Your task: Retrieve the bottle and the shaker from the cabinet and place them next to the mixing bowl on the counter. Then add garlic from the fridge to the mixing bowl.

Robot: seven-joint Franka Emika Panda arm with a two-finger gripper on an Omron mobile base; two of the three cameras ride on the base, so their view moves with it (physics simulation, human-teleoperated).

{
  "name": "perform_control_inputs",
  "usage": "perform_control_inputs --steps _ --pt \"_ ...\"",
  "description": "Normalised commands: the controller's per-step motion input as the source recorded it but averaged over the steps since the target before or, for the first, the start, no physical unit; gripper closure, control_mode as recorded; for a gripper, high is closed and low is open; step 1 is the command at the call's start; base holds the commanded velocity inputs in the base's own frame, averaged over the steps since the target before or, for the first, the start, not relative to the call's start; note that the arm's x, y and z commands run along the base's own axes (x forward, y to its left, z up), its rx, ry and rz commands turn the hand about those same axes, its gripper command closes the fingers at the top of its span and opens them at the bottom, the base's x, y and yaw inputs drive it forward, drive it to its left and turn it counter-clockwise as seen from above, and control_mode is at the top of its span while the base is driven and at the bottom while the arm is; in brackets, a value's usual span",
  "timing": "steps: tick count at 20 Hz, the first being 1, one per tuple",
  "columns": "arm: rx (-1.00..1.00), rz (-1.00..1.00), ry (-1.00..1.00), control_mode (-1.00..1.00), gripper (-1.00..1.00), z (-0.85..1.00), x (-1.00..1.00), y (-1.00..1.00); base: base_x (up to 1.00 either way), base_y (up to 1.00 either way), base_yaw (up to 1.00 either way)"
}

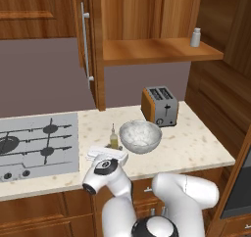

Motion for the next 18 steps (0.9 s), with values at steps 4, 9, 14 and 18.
perform_control_inputs --steps 4,9,14,18 --pt "0.00 -0.01 -0.11 -1.00 -1.00 -0.01 0.00 0.00 0.00 0.00 0.00" --pt "0.00 -0.01 -0.15 -1.00 -1.00 0.00 -0.01 0.00 0.00 0.00 0.00" --pt "0.00 -0.01 -0.15 -1.00 -1.00 0.00 -0.02 0.00 0.00 0.00 0.00" --pt "0.00 -0.01 -0.11 -1.00 -1.00 0.05 0.00 0.00 0.00 0.00 0.00"
